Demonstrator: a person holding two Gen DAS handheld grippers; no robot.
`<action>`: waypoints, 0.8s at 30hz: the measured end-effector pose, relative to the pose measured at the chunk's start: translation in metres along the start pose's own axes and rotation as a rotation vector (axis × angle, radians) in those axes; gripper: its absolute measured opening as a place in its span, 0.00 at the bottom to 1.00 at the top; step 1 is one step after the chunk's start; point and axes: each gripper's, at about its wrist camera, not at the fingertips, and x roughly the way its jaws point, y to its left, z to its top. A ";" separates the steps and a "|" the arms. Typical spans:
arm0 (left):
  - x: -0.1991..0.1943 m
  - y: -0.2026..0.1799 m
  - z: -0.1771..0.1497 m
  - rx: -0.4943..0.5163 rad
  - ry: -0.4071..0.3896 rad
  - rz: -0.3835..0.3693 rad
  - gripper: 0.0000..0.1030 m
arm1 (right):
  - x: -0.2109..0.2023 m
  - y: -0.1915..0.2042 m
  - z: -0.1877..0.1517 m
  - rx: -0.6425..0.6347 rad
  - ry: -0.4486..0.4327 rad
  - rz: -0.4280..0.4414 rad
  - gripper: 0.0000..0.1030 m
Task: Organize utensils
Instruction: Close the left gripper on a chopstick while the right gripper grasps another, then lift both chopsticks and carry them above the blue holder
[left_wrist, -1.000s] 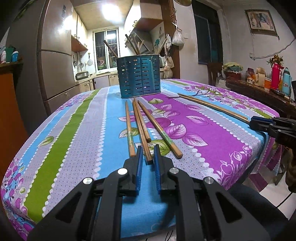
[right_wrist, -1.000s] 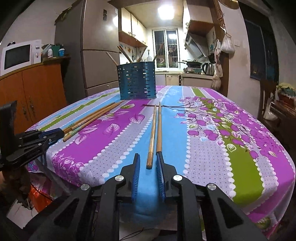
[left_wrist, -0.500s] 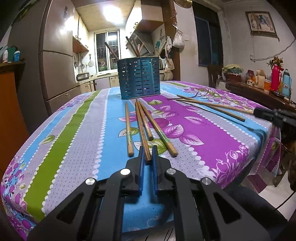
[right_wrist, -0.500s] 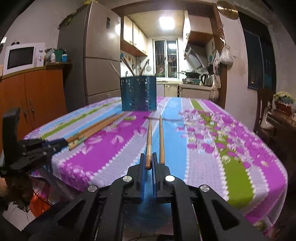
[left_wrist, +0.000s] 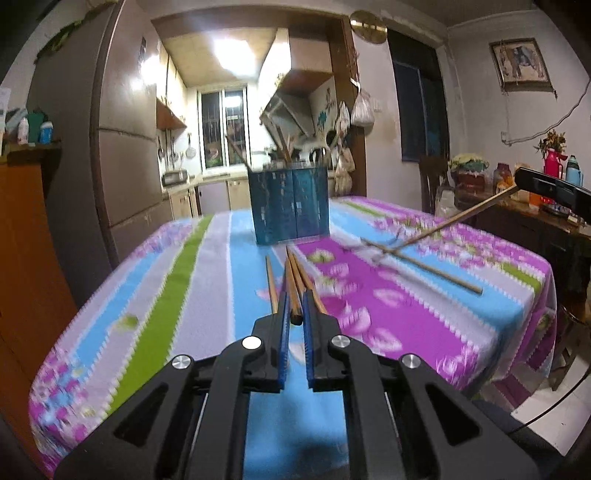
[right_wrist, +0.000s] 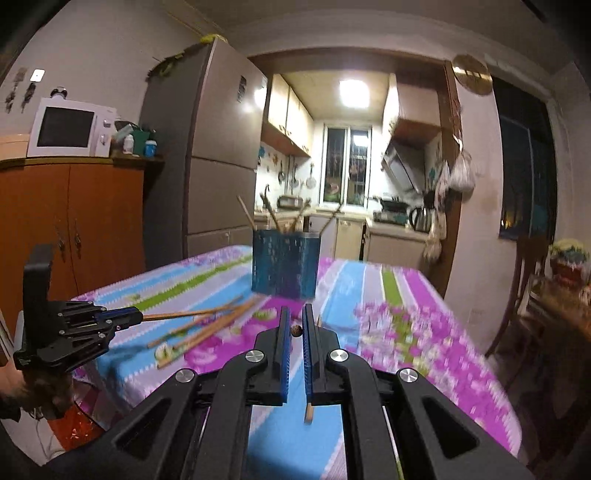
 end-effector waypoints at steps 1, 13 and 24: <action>-0.001 0.001 0.006 0.001 -0.014 0.000 0.05 | 0.001 -0.002 0.008 -0.006 -0.013 0.007 0.07; 0.013 0.002 0.095 0.068 -0.180 -0.005 0.05 | 0.049 -0.017 0.071 -0.049 -0.049 0.067 0.07; 0.058 0.005 0.144 0.071 -0.159 -0.043 0.05 | 0.091 -0.034 0.098 -0.003 -0.017 0.091 0.07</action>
